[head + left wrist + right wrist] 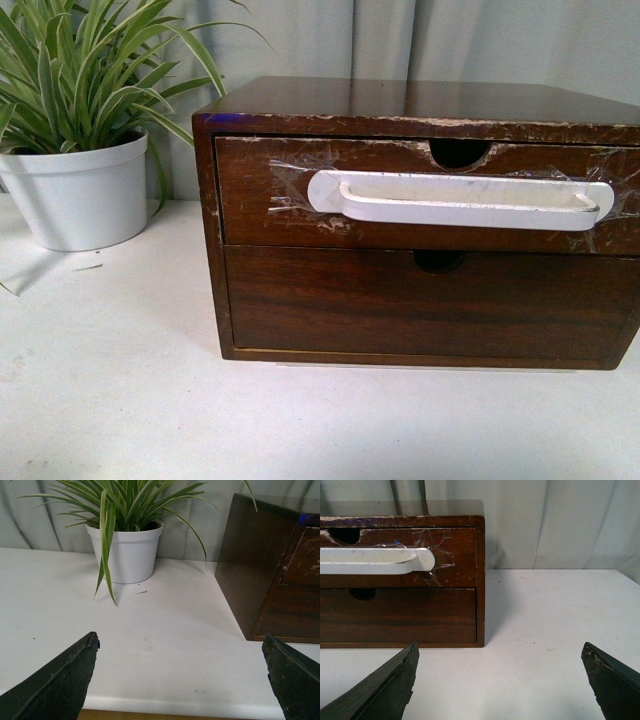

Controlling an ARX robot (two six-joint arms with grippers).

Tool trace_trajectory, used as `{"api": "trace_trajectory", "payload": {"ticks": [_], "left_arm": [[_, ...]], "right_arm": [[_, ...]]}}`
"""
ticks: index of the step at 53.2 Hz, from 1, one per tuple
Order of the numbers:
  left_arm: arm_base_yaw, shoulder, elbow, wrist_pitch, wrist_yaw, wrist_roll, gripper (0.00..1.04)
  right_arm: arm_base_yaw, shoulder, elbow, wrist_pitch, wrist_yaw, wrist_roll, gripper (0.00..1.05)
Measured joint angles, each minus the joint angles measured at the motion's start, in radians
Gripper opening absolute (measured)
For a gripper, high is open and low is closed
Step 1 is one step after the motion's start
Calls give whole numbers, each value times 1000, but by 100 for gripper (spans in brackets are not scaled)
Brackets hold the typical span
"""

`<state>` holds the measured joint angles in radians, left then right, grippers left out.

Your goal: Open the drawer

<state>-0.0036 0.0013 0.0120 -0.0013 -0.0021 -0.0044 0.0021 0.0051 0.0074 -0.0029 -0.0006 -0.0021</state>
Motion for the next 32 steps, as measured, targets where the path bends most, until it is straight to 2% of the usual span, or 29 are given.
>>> {"api": "trace_trajectory", "payload": {"ticks": [25, 27, 29, 32], "left_arm": [[0, 0, 0, 0, 0, 0, 99], [0, 0, 0, 0, -2, 0, 99], [-24, 15, 6, -22, -84, -18, 99], [-99, 77, 34, -79, -299, -68, 99]], "right_arm": [[0, 0, 0, 0, 0, 0, 96], [-13, 10, 5, -19, -39, 11, 96], [-33, 32, 25, -72, -117, 23, 96], [-56, 87, 52, -124, -230, 30, 96]]}}
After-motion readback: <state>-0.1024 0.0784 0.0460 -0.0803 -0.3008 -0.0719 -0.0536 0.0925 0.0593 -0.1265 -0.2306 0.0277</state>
